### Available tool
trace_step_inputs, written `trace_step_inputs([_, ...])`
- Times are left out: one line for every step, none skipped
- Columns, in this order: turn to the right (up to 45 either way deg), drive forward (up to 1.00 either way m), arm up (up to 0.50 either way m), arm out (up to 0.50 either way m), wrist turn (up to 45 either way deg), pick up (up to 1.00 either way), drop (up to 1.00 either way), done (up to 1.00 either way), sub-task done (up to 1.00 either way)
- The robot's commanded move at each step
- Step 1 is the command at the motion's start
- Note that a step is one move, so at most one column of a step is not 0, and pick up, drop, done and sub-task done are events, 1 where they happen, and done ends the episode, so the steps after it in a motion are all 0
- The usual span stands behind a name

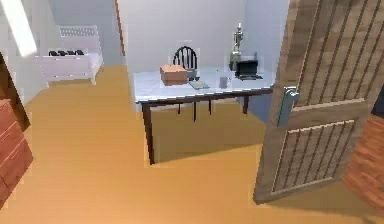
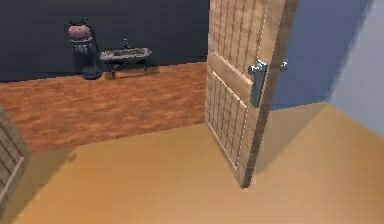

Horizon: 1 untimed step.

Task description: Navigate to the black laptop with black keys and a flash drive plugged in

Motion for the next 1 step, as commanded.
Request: trace_step_inputs([-3.0,0.0,0.0,0.0,0.0,0.0,0.0,0.0,0.0])
